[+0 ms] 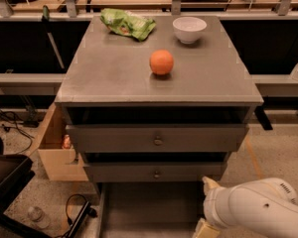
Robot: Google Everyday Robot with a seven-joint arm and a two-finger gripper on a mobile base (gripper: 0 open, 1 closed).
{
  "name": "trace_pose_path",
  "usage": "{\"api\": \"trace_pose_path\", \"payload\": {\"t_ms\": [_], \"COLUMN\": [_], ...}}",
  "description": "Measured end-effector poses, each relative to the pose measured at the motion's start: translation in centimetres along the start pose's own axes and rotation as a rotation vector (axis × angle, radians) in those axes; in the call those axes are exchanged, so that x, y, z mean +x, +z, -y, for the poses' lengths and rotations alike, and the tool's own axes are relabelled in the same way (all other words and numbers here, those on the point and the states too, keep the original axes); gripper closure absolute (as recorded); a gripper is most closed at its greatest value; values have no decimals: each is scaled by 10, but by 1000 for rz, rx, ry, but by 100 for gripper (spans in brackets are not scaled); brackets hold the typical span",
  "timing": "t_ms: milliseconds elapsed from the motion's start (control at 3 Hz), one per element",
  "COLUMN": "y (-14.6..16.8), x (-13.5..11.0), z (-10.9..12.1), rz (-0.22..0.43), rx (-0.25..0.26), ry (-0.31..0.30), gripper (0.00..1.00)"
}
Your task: Close bottom drawer
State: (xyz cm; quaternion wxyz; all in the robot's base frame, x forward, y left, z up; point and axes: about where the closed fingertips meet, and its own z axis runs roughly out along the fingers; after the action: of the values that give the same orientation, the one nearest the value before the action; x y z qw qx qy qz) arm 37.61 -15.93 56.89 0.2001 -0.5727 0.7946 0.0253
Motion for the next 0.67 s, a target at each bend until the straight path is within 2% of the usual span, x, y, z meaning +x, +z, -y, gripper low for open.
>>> {"api": "trace_pose_path", "payload": {"t_ms": [333, 667], "y": [60, 60], "x": [54, 54], "z": [0, 0], "rz": [2, 2], "rx": [54, 54], "ry": [-18, -18], "gripper": [0, 0]}}
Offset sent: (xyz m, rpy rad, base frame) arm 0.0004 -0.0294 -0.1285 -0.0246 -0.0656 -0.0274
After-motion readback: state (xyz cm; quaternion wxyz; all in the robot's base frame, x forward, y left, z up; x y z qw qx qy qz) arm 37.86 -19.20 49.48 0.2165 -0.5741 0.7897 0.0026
